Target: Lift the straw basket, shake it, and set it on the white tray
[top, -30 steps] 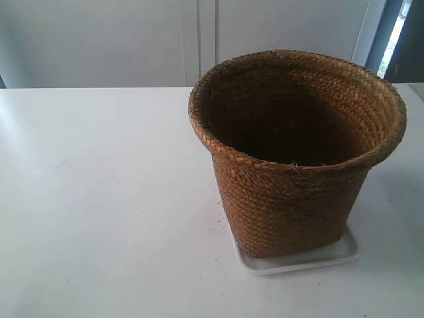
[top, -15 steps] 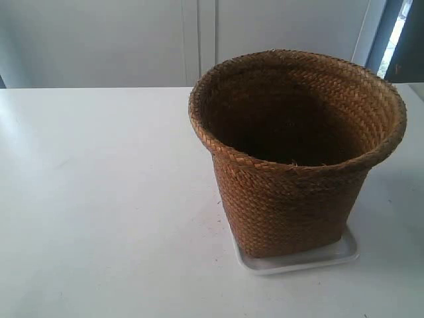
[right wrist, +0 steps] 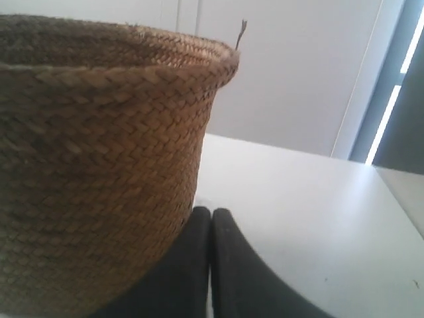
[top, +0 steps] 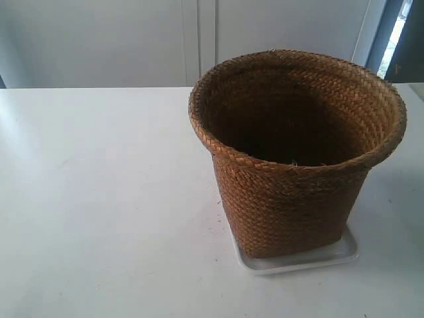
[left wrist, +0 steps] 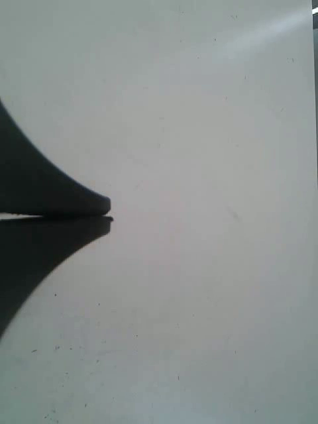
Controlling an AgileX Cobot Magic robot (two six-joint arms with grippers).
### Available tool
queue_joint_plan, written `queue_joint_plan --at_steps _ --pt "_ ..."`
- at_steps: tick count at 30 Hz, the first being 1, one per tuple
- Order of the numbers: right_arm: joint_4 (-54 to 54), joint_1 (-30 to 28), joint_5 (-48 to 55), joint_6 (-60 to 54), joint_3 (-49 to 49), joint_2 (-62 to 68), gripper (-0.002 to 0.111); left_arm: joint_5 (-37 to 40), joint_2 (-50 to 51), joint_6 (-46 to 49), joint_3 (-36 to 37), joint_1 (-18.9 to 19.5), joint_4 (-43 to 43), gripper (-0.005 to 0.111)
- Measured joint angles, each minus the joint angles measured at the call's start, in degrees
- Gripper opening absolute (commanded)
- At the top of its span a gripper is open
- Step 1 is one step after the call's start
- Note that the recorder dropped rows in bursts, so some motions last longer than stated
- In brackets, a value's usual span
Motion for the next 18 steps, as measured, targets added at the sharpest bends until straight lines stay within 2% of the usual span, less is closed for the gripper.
queue_joint_plan --at_steps 5,18 --pt "0.0 0.0 5.82 0.0 0.1 0.0 0.0 0.0 0.0 0.0 0.0 0.0 0.0 0.0" --pt "0.07 0.0 8.51 0.12 0.1 0.0 0.0 0.0 0.0 0.0 0.0 0.0 0.0 0.0"
